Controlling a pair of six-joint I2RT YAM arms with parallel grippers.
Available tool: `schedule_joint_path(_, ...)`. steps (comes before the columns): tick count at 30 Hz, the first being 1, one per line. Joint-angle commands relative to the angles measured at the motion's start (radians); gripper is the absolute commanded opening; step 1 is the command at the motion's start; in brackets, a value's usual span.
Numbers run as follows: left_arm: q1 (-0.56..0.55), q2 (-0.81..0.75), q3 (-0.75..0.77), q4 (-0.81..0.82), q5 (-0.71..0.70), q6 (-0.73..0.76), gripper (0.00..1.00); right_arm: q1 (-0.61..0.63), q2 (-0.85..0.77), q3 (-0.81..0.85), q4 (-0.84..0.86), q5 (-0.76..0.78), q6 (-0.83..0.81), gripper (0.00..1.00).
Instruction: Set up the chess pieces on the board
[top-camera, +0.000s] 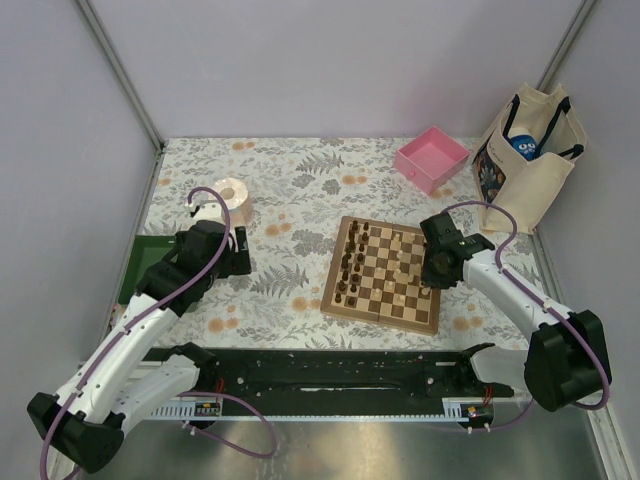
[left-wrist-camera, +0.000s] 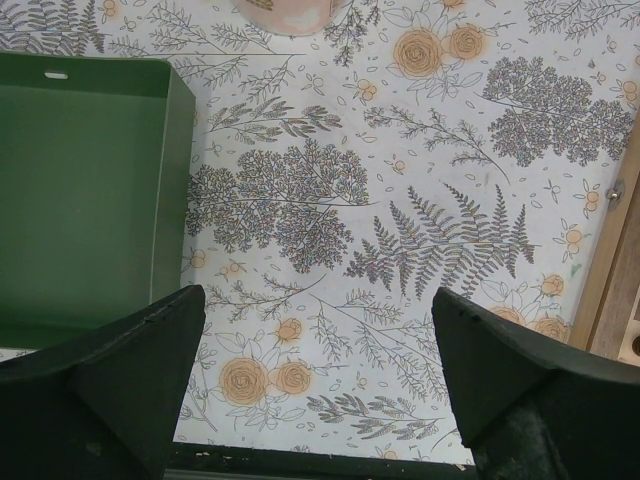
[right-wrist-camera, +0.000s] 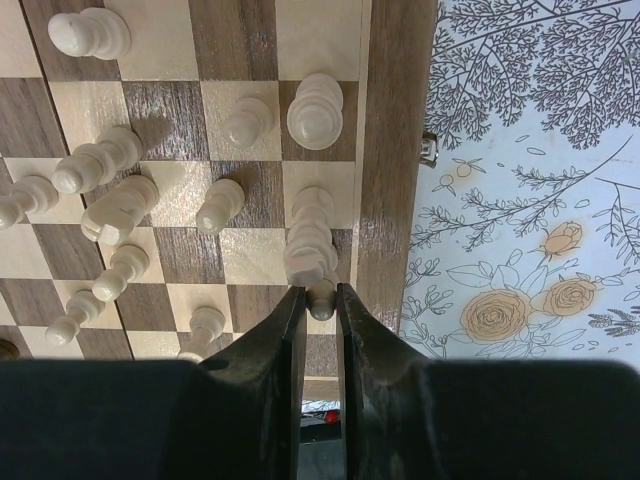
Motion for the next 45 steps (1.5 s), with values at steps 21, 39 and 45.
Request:
schedule_joint_path(21, 0.005, 0.006, 0.006, 0.037, 0.015, 0.018, 0.99, 0.008, -0.100, 0.117, -0.069, 0.032, -0.026, 0.38)
schedule_joint_path(39, 0.005, 0.005, 0.006, 0.037, 0.018, 0.018, 0.99, -0.055, 0.209, 0.414, -0.031, 0.126, -0.092, 0.50)
schedule_joint_path(45, 0.005, 0.011, 0.007, 0.038, 0.018, 0.021, 0.99, -0.073, 0.298, 0.431, -0.014, 0.107, -0.083, 0.51)
